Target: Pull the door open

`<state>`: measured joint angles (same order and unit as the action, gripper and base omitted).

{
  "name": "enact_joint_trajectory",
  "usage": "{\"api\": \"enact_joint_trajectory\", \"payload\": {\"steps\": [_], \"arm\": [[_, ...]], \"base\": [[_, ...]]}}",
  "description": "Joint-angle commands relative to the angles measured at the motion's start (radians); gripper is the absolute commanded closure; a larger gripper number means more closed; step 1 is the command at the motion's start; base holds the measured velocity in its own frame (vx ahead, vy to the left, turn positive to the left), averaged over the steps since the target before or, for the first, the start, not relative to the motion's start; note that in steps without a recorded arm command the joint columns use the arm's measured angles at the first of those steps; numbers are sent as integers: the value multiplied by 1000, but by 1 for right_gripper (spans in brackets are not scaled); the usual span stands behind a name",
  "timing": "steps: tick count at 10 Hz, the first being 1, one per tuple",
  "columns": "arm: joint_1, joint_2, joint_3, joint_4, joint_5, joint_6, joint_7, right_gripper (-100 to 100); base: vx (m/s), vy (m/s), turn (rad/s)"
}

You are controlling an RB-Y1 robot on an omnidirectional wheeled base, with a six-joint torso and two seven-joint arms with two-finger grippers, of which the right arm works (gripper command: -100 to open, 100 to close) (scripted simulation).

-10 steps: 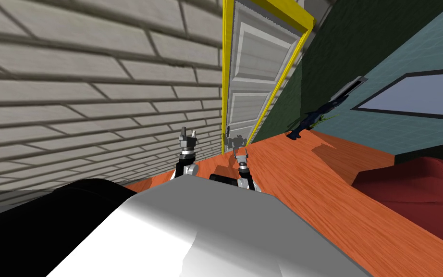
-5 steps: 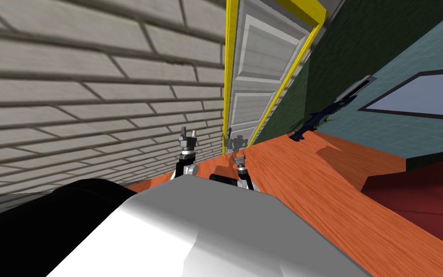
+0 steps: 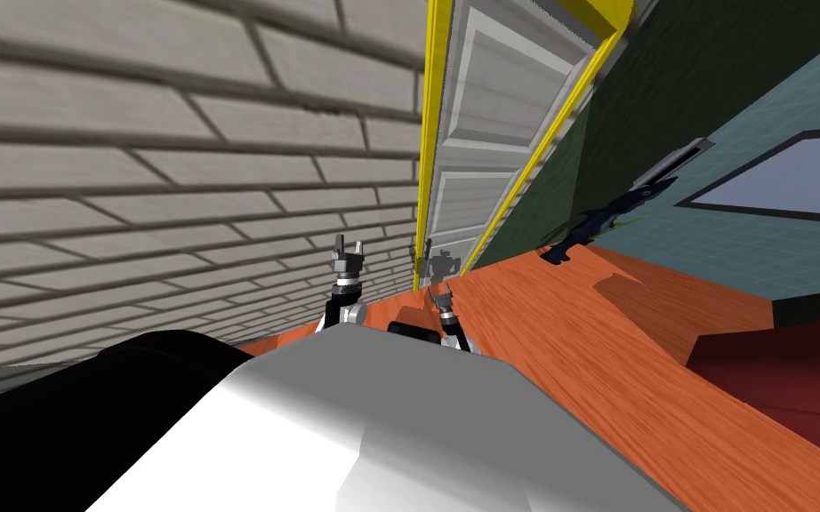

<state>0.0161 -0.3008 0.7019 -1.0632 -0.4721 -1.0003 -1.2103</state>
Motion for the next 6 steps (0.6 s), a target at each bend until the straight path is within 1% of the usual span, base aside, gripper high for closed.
{"api": "enact_joint_trajectory", "payload": {"steps": [1,6], "arm": [[-18,-12,31,42,-21,-12,-44,-100],[-82,-44,125,189,-80,-65,-179,-100]], "base": [[112,46,25],[103,46,21]]}}
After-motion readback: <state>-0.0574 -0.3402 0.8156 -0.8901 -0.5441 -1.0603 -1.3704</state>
